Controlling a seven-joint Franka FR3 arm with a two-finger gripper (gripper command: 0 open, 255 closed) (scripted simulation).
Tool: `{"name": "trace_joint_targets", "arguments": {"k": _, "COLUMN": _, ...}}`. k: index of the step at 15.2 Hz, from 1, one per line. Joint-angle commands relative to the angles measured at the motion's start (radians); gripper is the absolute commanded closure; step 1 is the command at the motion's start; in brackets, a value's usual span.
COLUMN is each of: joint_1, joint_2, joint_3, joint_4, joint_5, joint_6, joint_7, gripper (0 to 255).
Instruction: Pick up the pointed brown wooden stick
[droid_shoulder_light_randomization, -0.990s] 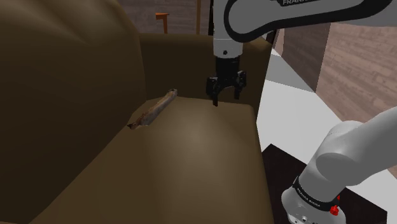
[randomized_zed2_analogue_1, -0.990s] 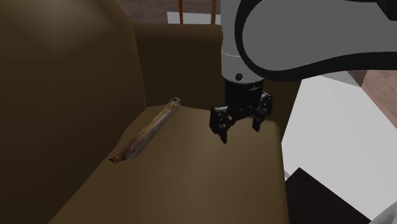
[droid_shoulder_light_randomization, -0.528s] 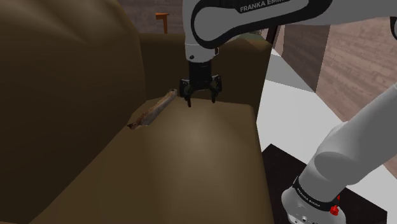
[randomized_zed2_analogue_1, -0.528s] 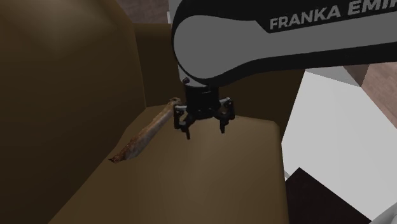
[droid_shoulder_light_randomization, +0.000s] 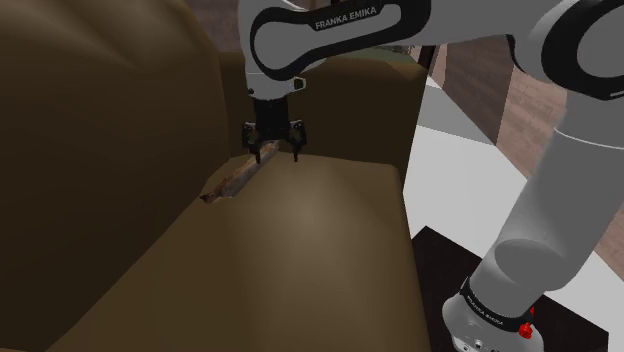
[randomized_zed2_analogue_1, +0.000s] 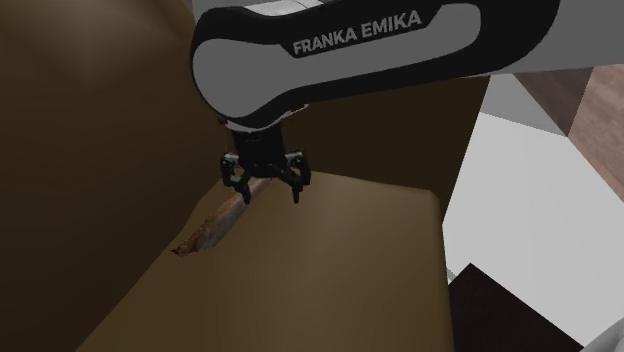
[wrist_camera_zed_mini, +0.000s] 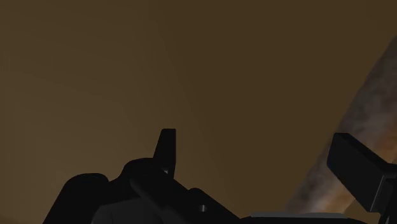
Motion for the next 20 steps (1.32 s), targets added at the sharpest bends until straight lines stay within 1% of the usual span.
{"name": "trace_joint_targets", "arguments": {"k": 1, "joint_1": 0.015, "joint_2": 0.087, "joint_3": 0.0, "joint_4": 0.088, "joint_5": -0.041, "joint_6": -0.006, "joint_7": 0.083, "gripper": 0}}
{"name": "trace_joint_targets", "arguments": {"k": 4, "joint_1": 0.054, "joint_2": 0.223, "joint_3": -0.013, "joint_4": 0.245, "joint_5": -0.101, "joint_6": -0.034, "joint_7": 0.192, "gripper": 0}}
{"name": "trace_joint_targets", "arguments": {"k": 7, "joint_1": 0.105, "joint_2": 0.363, "joint_3": -0.039, "joint_4": 0.43, "joint_5": -0.152, "joint_6": -0.081, "joint_7": 0.284, "gripper": 0}}
{"name": "trace_joint_targets", "arguments": {"k": 8, "joint_1": 0.109, "joint_2": 0.372, "joint_3": -0.042, "joint_4": 0.442, "joint_5": -0.154, "joint_6": -0.084, "joint_7": 0.288, "gripper": 0}}
{"name": "trace_joint_targets", "arguments": {"k": 15, "joint_1": 0.1, "joint_2": 0.378, "joint_3": -0.046, "joint_4": 0.35, "joint_5": -0.159, "joint_6": 0.014, "joint_7": 0.294, "gripper": 0}}
{"name": "trace_joint_targets", "arguments": {"k": 17, "joint_1": 0.1, "joint_2": 0.378, "joint_3": -0.046, "joint_4": 0.349, "joint_5": -0.159, "joint_6": 0.014, "joint_7": 0.294, "gripper": 0}}
{"name": "trace_joint_targets", "arguments": {"k": 18, "joint_1": 0.101, "joint_2": 0.379, "joint_3": -0.046, "joint_4": 0.351, "joint_5": -0.159, "joint_6": 0.013, "joint_7": 0.294, "gripper": 255}}
{"name": "trace_joint_targets", "arguments": {"k": 20, "joint_1": 0.101, "joint_2": 0.379, "joint_3": -0.046, "joint_4": 0.351, "joint_5": -0.159, "joint_6": 0.013, "joint_7": 0.294, "gripper": 255}}
